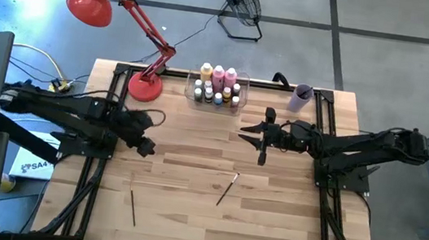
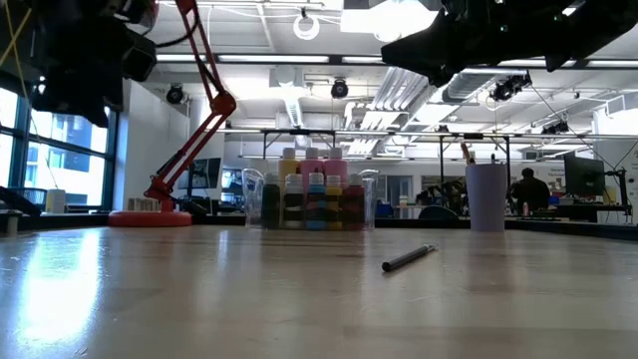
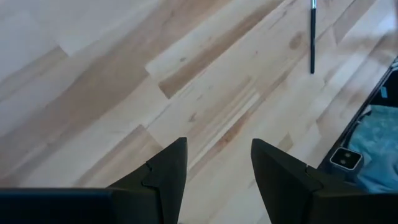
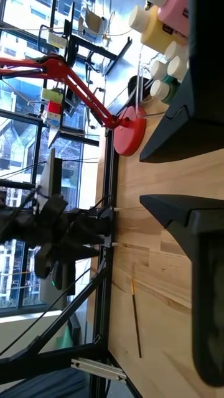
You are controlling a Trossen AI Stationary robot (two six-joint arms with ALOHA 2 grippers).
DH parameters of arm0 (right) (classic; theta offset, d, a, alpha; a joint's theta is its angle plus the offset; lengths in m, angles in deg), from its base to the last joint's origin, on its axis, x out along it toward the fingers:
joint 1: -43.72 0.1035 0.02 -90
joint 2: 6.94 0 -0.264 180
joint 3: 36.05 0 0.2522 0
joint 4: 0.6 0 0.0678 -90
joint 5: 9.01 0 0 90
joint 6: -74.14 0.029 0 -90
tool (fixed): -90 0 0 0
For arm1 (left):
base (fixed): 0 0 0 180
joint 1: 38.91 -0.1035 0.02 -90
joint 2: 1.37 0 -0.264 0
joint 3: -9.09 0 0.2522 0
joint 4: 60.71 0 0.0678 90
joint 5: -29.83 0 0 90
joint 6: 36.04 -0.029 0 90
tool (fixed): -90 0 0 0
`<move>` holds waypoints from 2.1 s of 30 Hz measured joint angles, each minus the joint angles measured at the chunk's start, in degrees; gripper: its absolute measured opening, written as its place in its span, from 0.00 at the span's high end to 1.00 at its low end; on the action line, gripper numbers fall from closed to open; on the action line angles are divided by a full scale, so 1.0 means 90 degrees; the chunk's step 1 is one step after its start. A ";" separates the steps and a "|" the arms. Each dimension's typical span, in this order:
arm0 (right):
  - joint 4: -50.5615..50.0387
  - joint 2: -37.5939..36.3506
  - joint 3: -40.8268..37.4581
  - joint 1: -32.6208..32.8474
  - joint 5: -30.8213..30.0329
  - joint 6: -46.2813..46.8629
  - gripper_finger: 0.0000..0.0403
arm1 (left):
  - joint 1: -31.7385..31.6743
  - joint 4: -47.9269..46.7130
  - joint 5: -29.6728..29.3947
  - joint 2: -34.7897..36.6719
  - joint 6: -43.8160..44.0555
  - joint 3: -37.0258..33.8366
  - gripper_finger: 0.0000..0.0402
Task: Pick & Place Paint Supplies
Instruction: Put the black paint brush into the violet cup
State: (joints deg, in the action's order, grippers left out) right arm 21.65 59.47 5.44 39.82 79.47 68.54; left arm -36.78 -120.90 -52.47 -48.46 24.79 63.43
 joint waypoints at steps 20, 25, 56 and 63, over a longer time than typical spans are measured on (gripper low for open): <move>0.0089 0.0000 0.0000 0.0000 0.0000 0.0000 0.79 | 0.1930 0.0044 -0.1816 -0.0002 0.1727 0.0002 0.56; 0.0288 0.0000 -0.0002 0.0022 0.0024 0.0199 0.79 | 0.1930 0.0047 -0.1853 -0.0002 0.1723 0.0002 0.56; 0.0302 0.0000 -0.0002 0.0014 0.0002 0.0109 0.79 | 0.1930 0.0466 -0.2844 -0.0002 0.1439 0.0007 0.56; 0.0405 0.0000 -0.0002 0.0000 -0.0001 -0.0194 0.79 | 0.1930 0.0540 -0.2962 -0.0002 0.1401 0.0007 0.56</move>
State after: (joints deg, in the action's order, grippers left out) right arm 25.30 59.47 5.41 39.82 79.46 66.79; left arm -19.40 -116.03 -79.13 -48.49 37.40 63.49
